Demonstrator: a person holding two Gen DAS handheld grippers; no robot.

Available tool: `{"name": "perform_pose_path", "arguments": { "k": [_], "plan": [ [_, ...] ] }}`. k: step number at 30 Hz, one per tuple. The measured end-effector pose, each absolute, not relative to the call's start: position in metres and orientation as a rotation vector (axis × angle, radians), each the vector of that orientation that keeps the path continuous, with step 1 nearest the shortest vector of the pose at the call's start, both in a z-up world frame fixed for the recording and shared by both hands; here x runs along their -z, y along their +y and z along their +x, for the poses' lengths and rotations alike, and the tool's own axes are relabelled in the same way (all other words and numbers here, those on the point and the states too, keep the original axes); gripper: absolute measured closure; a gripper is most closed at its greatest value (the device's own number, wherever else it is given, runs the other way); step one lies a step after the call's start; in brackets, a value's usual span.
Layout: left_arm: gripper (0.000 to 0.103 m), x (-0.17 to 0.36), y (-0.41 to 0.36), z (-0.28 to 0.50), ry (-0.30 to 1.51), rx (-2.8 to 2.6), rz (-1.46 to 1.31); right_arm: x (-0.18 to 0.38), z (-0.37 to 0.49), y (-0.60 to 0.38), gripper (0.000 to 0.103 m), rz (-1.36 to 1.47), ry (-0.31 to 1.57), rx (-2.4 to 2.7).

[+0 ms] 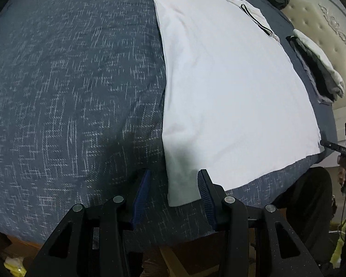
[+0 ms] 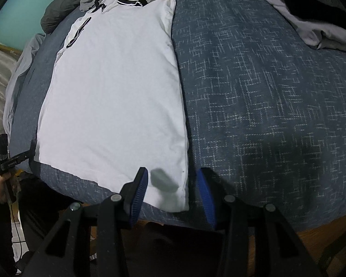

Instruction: Fold clothes

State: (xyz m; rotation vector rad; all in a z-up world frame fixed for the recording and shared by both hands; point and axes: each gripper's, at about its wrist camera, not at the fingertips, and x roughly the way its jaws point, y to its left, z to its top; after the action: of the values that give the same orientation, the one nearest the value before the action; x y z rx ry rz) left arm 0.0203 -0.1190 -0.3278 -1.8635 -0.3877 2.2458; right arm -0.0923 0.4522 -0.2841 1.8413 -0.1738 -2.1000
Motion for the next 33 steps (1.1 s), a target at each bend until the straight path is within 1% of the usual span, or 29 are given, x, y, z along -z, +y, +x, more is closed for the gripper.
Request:
{"name": "perform_pose_path", "arguments": {
  "k": [4, 6, 7, 8, 9, 10, 11, 13, 15, 16, 17, 19, 20, 21, 23, 24, 29, 33],
  "plan": [
    [0.058, 0.33, -0.117, 0.024, -0.386, -2.231, -1.866, 0.285, -0.092, 0.452, 0.058, 1.851, -0.183, 2.09],
    [0.064, 0.331, -0.114, 0.026, -0.385, -2.213, -1.865, 0.286, -0.091, 0.452, 0.058, 1.856, -0.192, 2.082],
    [0.073, 0.331, -0.113, 0.027, -0.385, -2.203, -1.864, 0.287, -0.091, 0.453, 0.058, 1.858, -0.197, 2.078],
    [0.076, 0.332, -0.111, 0.028, -0.381, -2.197, -1.865, 0.287, -0.09, 0.453, 0.058, 1.859, -0.201, 2.075],
    [0.077, 0.333, -0.11, 0.029, -0.375, -2.192, -1.867, 0.288, -0.09, 0.453, 0.058, 1.858, -0.204, 2.074],
    [0.079, 0.334, -0.109, 0.03, -0.37, -2.19, -1.867, 0.288, -0.089, 0.453, 0.058, 1.856, -0.208, 2.072],
    [0.083, 0.334, -0.109, 0.031, -0.366, -2.19, -1.865, 0.289, -0.088, 0.453, 0.058, 1.854, -0.212, 2.071],
    [0.085, 0.336, -0.11, 0.032, -0.38, -2.19, -1.864, 0.289, -0.086, 0.453, 0.058, 1.851, -0.217, 2.068],
    [0.089, 0.336, -0.111, 0.033, -0.382, -2.192, -1.861, 0.29, -0.084, 0.453, 0.058, 1.848, -0.216, 2.067],
    [0.094, 0.335, -0.111, 0.034, -0.38, -2.192, -1.857, 0.291, -0.083, 0.453, 0.058, 1.846, -0.217, 2.068],
    [0.097, 0.335, -0.111, 0.035, -0.379, -2.192, -1.854, 0.291, -0.081, 0.451, 0.059, 1.844, -0.216, 2.069],
    [0.098, 0.333, -0.111, 0.036, -0.376, -2.196, -1.843, 0.292, -0.078, 0.446, 0.067, 1.842, -0.213, 2.071],
    [0.099, 0.331, -0.111, 0.037, -0.374, -2.199, -1.838, 0.293, -0.076, 0.445, 0.074, 1.839, -0.211, 2.072],
    [0.099, 0.329, -0.111, 0.038, -0.373, -2.203, -1.83, 0.293, -0.074, 0.446, 0.085, 1.832, -0.208, 2.072],
    [0.099, 0.323, -0.111, 0.041, -0.359, -2.219, -1.812, 0.292, -0.071, 0.442, 0.094, 1.814, -0.204, 2.071],
    [0.099, 0.32, -0.111, 0.042, -0.351, -2.227, -1.802, 0.29, -0.07, 0.441, 0.097, 1.804, -0.199, 2.072],
    [0.099, 0.3, -0.112, 0.051, -0.305, -2.252, -1.759, 0.282, -0.073, 0.44, 0.099, 1.738, -0.17, 2.098],
    [0.099, 0.279, -0.126, 0.048, -0.279, -2.283, -1.711, 0.26, -0.068, 0.437, 0.099, 1.665, -0.164, 2.126]
  ]
}}
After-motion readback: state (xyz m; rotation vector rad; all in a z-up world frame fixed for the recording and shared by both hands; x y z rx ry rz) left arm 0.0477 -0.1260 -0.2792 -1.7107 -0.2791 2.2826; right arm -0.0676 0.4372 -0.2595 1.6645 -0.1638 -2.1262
